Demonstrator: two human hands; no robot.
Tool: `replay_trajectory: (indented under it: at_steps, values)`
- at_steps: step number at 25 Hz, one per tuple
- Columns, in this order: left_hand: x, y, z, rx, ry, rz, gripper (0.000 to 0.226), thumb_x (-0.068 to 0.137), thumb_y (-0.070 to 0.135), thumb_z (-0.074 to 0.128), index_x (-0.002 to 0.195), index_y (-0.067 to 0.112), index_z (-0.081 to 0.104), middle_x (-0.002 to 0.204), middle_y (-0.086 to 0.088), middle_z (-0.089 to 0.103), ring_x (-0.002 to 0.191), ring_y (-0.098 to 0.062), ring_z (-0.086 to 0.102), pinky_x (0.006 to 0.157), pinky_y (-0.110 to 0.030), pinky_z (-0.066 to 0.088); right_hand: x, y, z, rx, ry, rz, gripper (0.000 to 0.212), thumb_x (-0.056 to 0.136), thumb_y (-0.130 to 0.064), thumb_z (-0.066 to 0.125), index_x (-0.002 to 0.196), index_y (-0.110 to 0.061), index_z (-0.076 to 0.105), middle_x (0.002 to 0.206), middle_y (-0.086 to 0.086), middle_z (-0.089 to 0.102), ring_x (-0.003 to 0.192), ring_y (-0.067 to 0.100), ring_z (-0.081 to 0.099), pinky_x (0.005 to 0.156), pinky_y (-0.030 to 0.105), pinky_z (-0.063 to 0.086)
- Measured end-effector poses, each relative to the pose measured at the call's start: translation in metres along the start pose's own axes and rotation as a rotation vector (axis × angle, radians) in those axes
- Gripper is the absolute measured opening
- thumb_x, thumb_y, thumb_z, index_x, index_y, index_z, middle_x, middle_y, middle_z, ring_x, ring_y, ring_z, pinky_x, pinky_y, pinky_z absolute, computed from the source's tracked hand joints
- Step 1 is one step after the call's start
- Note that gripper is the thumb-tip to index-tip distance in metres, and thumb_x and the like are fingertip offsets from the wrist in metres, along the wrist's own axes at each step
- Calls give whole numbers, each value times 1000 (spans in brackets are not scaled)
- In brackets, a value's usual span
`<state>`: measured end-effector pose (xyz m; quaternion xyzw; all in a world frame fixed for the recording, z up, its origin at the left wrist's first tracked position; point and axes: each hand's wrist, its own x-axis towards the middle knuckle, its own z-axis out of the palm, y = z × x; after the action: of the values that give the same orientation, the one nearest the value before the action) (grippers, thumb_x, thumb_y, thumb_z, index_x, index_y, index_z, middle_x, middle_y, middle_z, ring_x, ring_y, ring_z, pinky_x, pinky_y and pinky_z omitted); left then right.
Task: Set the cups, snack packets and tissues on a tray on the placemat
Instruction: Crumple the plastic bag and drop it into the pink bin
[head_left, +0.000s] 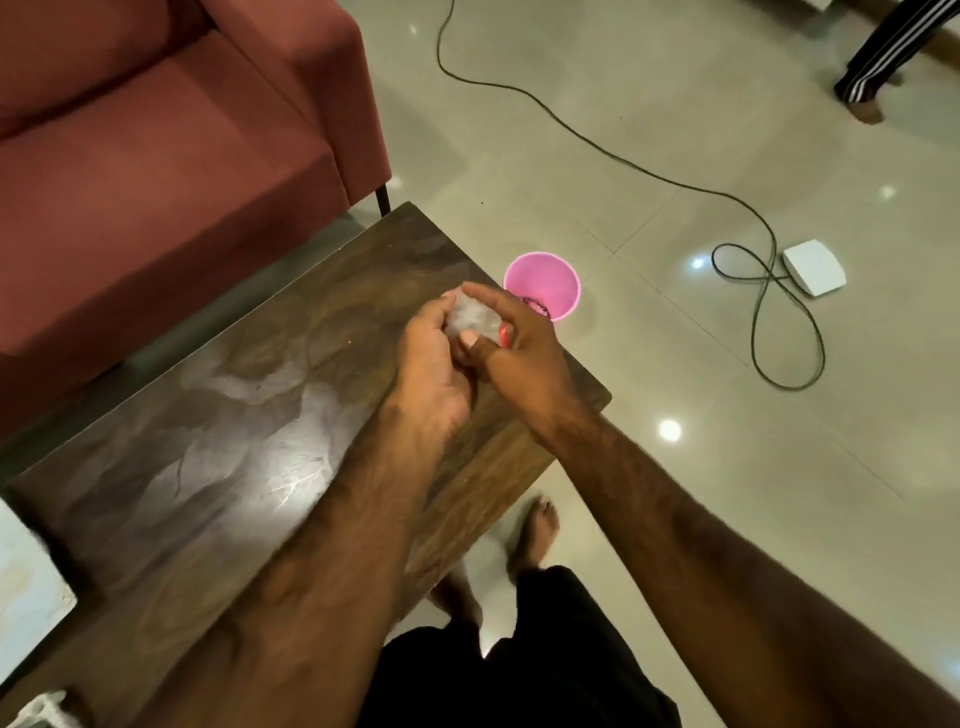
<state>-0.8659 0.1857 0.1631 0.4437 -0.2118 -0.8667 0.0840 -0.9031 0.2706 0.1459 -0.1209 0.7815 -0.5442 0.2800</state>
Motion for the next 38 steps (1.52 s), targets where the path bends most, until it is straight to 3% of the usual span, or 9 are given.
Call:
replay_trajectory:
  at_steps: [2, 6, 11, 19, 22, 25, 30, 33, 38]
  values:
    - [26, -13, 21, 109, -16, -23, 20, 95, 23, 52, 96, 12, 69, 76, -5, 76, 62, -15, 74, 55, -25, 58, 23, 11, -22, 112, 91, 113, 50, 92, -6, 73, 137, -25, 69, 108, -28, 68, 109, 7, 68, 98, 36, 62]
    - [86, -33, 66, 250, -30, -26, 19, 95, 23, 52, 95, 14, 68, 75, 0, 75, 61, -9, 70, 55, -22, 53, 88, 32, -76, 380, 274, 304, 48, 92, -3, 72, 136, -21, 69, 134, 3, 68, 120, 26, 67, 97, 46, 63]
    - [190, -54, 130, 243, 55, -87, 32, 97, 39, 49, 112, 16, 64, 112, -1, 70, 107, -17, 63, 85, -32, 47, 216, 78, -142, 760, 315, 582, 52, 94, -4, 65, 144, -14, 58, 138, 18, 59, 122, 40, 63, 95, 49, 63]
    - [352, -90, 144, 225, 225, -147, 55, 100, 47, 41, 142, 13, 50, 144, -5, 54, 128, -23, 50, 104, -40, 35, 390, 207, -156, 671, 269, 851, 65, 93, -25, 72, 151, -23, 44, 121, 13, 55, 89, 27, 56, 61, 39, 63]
    - [366, -95, 142, 237, 247, -170, 56, 100, 49, 39, 142, 13, 50, 147, -6, 51, 137, -25, 44, 111, -45, 33, 389, 228, -160, 694, 214, 889, 64, 92, -26, 68, 151, -23, 44, 103, 0, 57, 91, 21, 58, 85, 46, 58]
    - [362, -93, 144, 246, 256, -161, 44, 100, 48, 41, 126, 19, 60, 128, -2, 58, 132, -25, 46, 108, -46, 35, 369, 219, -167, 733, 152, 850, 64, 89, -26, 69, 150, -24, 47, 113, -3, 62, 117, 25, 60, 106, 53, 49]
    - [329, -82, 152, 561, 258, -32, 3, 89, 34, 63, 89, 37, 64, 100, 17, 62, 105, -9, 57, 80, -34, 46, 342, 161, -162, 379, -26, 652, 55, 87, -26, 70, 141, -30, 61, 132, -2, 61, 116, 16, 60, 91, 43, 55]
    - [297, -64, 132, 884, 244, 160, 33, 86, 20, 70, 116, 33, 62, 104, 21, 61, 95, -2, 60, 72, -18, 48, 319, 123, -146, -99, -204, 332, 54, 92, -20, 70, 144, -31, 60, 135, -6, 59, 118, 15, 59, 101, 39, 51]
    - [233, -30, 81, 1322, 300, 169, 69, 85, 23, 62, 150, 27, 39, 151, -3, 45, 136, -23, 48, 114, -35, 40, 285, 92, -115, -649, -497, -51, 57, 91, -17, 69, 146, -21, 57, 151, 2, 54, 142, 23, 48, 112, 28, 35]
